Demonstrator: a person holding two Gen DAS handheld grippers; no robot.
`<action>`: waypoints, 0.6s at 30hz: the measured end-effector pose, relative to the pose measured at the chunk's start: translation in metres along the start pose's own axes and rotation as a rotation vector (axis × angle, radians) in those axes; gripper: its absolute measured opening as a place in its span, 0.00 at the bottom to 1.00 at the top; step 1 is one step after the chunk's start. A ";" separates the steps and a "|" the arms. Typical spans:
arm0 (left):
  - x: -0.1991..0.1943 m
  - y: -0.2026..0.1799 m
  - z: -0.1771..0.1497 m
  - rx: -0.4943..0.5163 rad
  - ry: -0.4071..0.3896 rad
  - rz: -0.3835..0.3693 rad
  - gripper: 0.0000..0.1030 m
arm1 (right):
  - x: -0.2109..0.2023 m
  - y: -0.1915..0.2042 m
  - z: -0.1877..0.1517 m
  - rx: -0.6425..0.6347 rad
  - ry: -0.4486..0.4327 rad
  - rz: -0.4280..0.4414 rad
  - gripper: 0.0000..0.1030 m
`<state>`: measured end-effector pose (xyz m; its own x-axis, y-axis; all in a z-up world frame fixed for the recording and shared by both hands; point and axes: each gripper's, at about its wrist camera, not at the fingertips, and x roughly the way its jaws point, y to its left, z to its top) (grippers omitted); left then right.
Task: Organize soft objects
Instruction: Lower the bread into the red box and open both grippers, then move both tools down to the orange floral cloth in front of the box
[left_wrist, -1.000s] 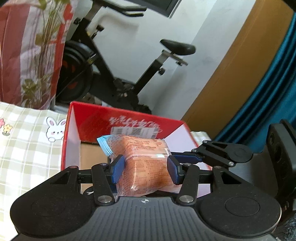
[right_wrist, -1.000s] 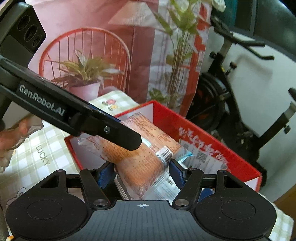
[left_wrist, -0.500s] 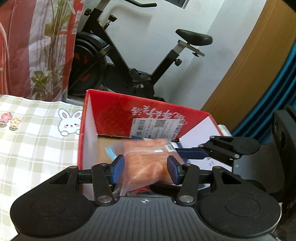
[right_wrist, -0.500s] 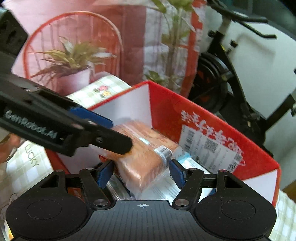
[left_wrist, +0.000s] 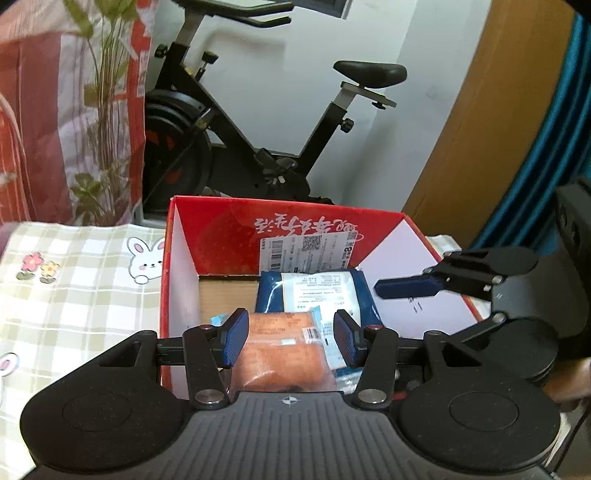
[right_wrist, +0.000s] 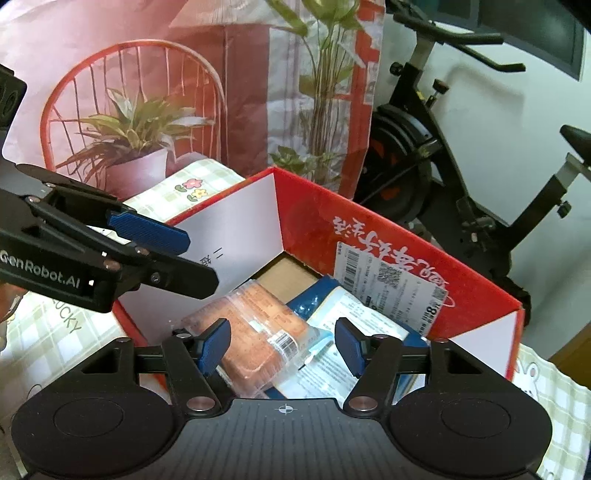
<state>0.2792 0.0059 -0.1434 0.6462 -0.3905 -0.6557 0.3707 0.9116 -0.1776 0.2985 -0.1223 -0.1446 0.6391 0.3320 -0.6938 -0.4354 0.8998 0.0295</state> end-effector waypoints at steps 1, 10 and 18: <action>-0.004 -0.002 -0.002 0.007 -0.002 0.006 0.51 | -0.005 0.002 -0.001 -0.001 -0.004 -0.003 0.57; -0.052 -0.017 -0.027 0.047 -0.016 0.047 0.51 | -0.052 0.019 -0.023 0.007 -0.046 -0.021 0.56; -0.087 -0.032 -0.065 0.051 -0.003 0.039 0.51 | -0.093 0.038 -0.054 0.021 -0.079 -0.002 0.56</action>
<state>0.1680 0.0193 -0.1280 0.6625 -0.3554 -0.6594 0.3789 0.9183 -0.1143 0.1887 -0.1341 -0.1180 0.6884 0.3504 -0.6351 -0.4206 0.9062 0.0440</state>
